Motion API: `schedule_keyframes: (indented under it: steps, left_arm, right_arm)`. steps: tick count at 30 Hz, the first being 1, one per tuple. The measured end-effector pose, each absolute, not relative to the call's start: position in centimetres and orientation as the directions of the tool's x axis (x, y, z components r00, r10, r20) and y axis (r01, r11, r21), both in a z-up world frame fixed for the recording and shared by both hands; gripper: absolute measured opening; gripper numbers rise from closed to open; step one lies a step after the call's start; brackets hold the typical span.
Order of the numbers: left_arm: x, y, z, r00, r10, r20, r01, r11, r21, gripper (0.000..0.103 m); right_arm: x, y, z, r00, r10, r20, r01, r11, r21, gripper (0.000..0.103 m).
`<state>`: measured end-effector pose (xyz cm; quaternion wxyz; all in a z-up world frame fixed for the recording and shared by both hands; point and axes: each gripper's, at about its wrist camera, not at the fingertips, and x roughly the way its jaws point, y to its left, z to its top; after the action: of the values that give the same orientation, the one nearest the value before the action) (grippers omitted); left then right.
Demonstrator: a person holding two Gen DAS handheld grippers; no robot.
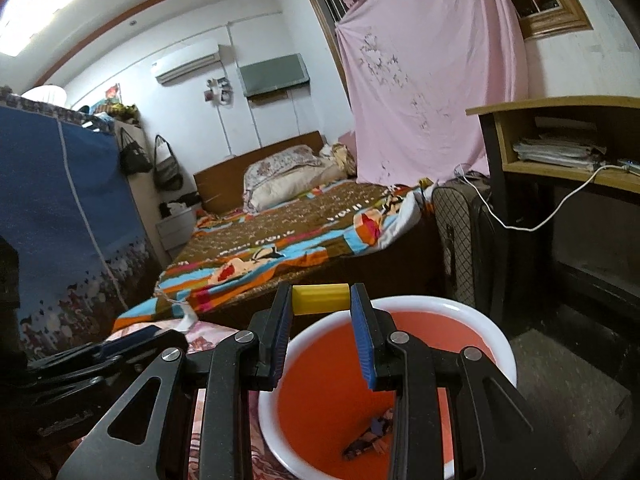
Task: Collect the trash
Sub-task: 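Lift both items and carry them over the orange bucket, then open both tools to drop the paper and cylinder into the bucket, then move both open tools from the bucket back over the quilt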
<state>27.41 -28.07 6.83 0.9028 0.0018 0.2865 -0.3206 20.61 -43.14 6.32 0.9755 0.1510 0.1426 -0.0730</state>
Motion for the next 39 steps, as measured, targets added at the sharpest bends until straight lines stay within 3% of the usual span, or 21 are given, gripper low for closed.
schedule_keyframes:
  steps: [7, 16, 28, 33, 39]
  left_arm:
    - [28.3, -28.8, 5.9, 0.586, -0.588, -0.557, 0.567, 0.789, -0.237, 0.024]
    - [28.3, -28.4, 5.8, 0.593, -0.578, -0.560, 0.549, 0.799, -0.244, 0.031]
    - [27.6, -23.8, 7.0, 0.723, -0.488, -0.489, 0.446, 0.870, -0.210, 0.042]
    - [26.7, -20.8, 7.5, 0.780, -0.431, -0.454, 0.382, 0.902, -0.200, 0.051]
    - [25.4, -17.5, 8.1, 0.853, -0.342, -0.395, 0.293, 0.939, -0.181, 0.060]
  right_arm:
    - [21.2, -44.0, 5.7, 0.931, -0.113, -0.346, 0.220, 0.932, 0.288, 0.028]
    - [21.3, -44.7, 5.3, 0.920, -0.119, -0.373, 0.245, 0.918, 0.312, 0.042]
    - [20.8, -43.3, 6.2, 0.948, -0.111, -0.298, 0.201, 0.936, 0.290, 0.049]
    - [20.7, -41.8, 6.9, 0.956, -0.118, -0.269, 0.188, 0.950, 0.251, 0.068]
    - [20.4, -40.3, 7.7, 0.973, -0.103, -0.207, 0.151, 0.961, 0.231, 0.079]
